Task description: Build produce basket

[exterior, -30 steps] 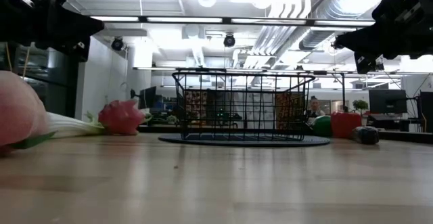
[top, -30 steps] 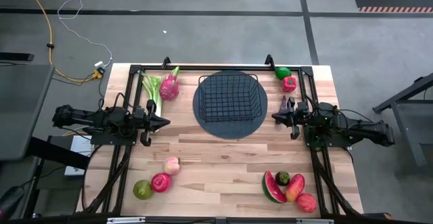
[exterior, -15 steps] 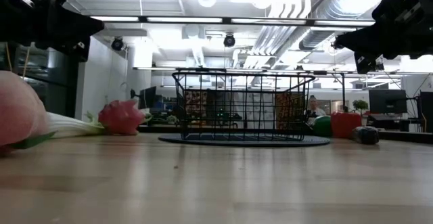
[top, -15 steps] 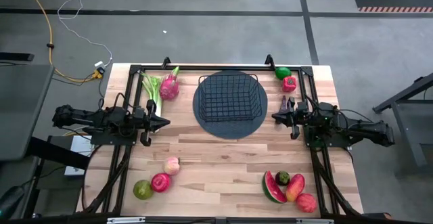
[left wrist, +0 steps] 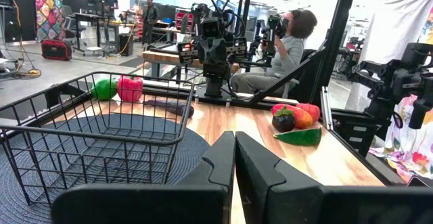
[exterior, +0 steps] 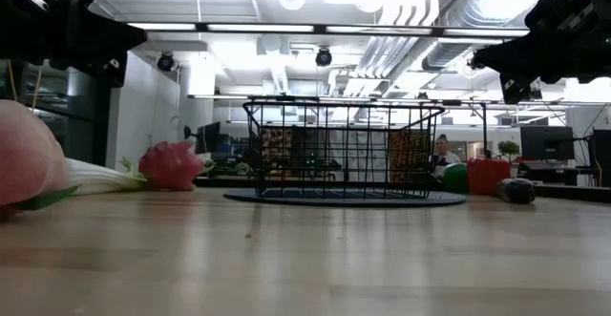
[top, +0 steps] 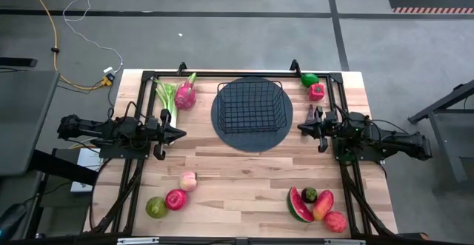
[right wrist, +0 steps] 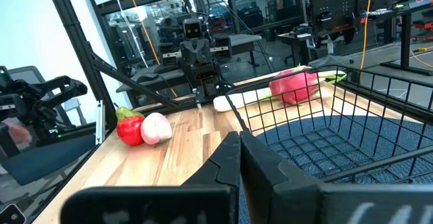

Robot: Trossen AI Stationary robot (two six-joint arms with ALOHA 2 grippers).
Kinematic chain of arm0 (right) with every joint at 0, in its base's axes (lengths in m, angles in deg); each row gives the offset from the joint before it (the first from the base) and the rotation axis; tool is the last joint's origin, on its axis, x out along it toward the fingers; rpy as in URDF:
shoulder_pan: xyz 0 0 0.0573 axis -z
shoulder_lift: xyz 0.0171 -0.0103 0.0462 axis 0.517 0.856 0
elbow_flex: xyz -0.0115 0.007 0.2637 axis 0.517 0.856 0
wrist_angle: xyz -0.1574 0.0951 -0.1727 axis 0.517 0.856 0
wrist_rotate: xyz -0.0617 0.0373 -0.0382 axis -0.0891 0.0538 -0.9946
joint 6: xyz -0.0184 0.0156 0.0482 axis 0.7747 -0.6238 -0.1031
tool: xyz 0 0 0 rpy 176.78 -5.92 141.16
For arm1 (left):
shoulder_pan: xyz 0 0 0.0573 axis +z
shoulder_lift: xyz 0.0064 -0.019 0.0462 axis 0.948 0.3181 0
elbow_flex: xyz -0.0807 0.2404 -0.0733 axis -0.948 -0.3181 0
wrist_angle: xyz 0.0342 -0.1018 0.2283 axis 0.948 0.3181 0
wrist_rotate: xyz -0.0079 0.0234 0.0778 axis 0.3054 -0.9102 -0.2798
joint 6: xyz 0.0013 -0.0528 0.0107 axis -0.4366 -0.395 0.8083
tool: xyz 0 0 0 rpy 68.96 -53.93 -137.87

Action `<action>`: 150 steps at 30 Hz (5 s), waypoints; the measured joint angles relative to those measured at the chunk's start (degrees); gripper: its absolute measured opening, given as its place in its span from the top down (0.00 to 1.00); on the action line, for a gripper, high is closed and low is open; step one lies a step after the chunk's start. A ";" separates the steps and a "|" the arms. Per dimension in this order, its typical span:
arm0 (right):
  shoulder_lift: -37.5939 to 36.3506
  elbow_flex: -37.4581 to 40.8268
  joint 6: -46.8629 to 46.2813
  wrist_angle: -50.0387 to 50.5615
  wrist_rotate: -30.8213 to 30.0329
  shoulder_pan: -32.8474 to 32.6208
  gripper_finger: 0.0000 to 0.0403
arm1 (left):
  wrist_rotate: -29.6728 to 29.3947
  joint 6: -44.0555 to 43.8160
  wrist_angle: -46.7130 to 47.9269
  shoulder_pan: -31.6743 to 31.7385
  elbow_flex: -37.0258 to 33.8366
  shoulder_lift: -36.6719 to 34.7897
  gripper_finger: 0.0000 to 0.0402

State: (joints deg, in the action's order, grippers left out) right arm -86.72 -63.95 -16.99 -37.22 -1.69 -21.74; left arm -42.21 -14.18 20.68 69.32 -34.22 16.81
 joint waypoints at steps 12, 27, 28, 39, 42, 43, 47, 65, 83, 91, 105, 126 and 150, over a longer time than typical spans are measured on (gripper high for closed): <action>0.00 0.00 0.00 0.02 0.00 0.00 1.00 | -1.87 -10.19 -4.68 -0.02 0.00 0.00 0.99; -0.02 0.00 0.00 0.02 0.00 0.00 1.00 | -20.93 -21.83 -6.31 0.07 15.87 12.50 0.62; 0.00 0.02 0.00 0.00 0.02 0.00 1.00 | -20.75 -21.21 -3.79 0.13 18.63 14.37 0.58; -0.01 0.02 0.00 0.02 0.00 0.00 1.00 | -19.33 -12.29 4.96 0.15 42.10 29.42 0.42; -0.02 0.01 0.00 0.01 0.02 0.00 1.00 | -18.12 -10.80 5.01 0.15 43.69 29.79 0.42; -0.01 0.01 0.00 0.01 0.00 0.00 1.00 | -17.83 -10.65 4.79 0.20 43.69 29.79 0.42; 0.00 0.00 0.00 0.02 0.02 0.00 1.00 | -19.21 -10.49 3.49 0.22 43.67 29.86 0.42; 0.00 0.01 0.00 0.01 0.01 0.00 1.00 | -22.53 -13.61 21.94 3.85 50.40 39.99 0.02; 0.00 0.02 0.00 0.00 0.02 0.00 1.00 | -22.96 -58.62 61.95 3.63 50.53 44.40 0.03; -0.01 0.01 0.00 0.02 0.00 0.00 1.00 | -17.27 -73.89 72.21 3.61 46.40 51.65 0.03; 0.38 0.00 0.00 0.02 0.00 0.00 1.00 | -17.56 -80.00 68.66 10.62 38.32 62.84 0.03; 0.42 0.02 0.00 0.02 -0.02 0.00 1.00 | -10.49 -75.83 49.51 28.70 30.29 78.82 0.03; 0.42 0.00 0.00 0.02 -0.02 0.00 1.00 | -11.43 -72.59 45.14 29.24 29.22 78.87 0.55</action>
State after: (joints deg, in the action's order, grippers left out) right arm -86.30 -63.94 -16.99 -37.20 -1.71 -21.74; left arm -53.64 -86.78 65.82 98.56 -4.99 95.68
